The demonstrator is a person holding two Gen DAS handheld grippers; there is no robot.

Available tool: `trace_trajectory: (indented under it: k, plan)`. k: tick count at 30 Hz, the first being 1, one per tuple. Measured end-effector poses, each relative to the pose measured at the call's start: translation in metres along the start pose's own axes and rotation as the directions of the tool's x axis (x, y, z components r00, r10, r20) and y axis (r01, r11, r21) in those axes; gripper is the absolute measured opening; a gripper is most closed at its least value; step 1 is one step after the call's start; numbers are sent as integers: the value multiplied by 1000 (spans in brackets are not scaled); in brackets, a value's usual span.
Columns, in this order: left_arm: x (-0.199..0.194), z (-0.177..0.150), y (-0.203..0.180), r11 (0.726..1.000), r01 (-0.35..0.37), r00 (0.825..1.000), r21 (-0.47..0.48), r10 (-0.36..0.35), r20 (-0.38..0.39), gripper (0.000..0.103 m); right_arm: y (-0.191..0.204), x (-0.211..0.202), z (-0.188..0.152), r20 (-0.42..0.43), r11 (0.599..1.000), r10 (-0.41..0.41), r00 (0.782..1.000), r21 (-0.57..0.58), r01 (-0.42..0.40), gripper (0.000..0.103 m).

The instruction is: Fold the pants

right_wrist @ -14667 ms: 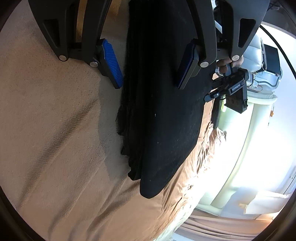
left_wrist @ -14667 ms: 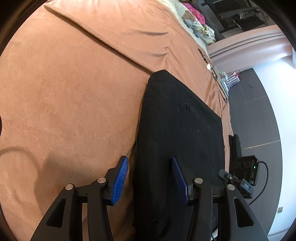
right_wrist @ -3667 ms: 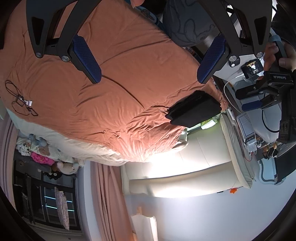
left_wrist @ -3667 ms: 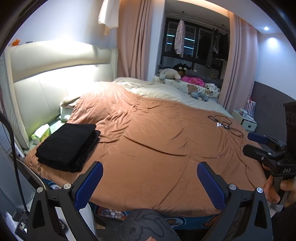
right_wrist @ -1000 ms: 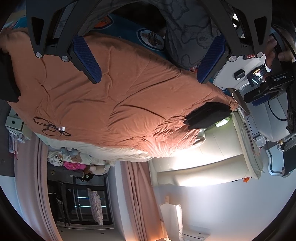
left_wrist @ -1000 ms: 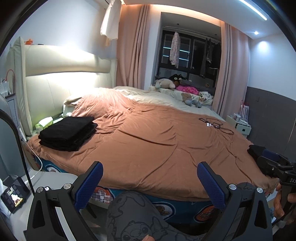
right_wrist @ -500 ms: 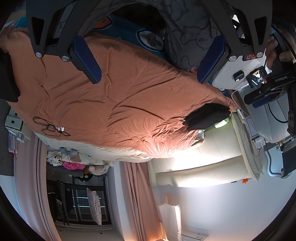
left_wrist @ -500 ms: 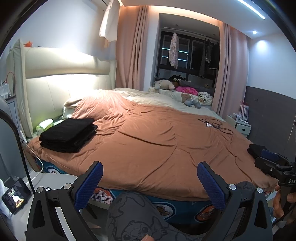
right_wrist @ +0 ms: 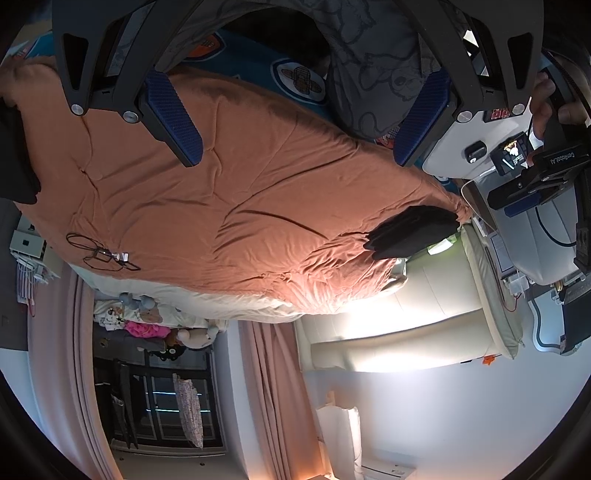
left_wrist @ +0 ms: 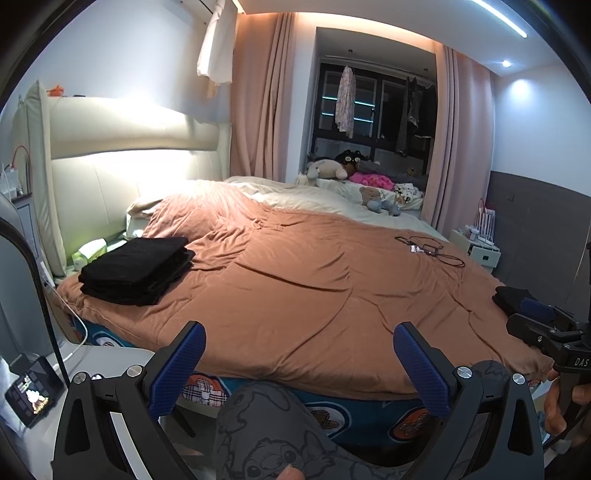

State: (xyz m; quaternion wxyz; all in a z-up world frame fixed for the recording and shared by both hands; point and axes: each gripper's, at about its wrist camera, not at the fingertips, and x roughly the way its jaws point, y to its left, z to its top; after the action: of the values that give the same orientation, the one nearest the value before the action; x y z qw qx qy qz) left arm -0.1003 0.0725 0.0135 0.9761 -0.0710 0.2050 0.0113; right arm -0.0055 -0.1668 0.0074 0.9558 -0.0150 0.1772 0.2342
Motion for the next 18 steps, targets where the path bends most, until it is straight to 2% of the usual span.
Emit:
trace_trajectory:
  k: [9,18]
  plan:
    - [-3,-2,-1,1000,-27,1000,-3,27,7,102,2,-2,0,-1,1000,1,1000,0,-1,103]
    - [-12,-4,-1,1000,-20,1000,3,20,17,102,2,-8,-3,2,1000,-3,1000,10,3,103]
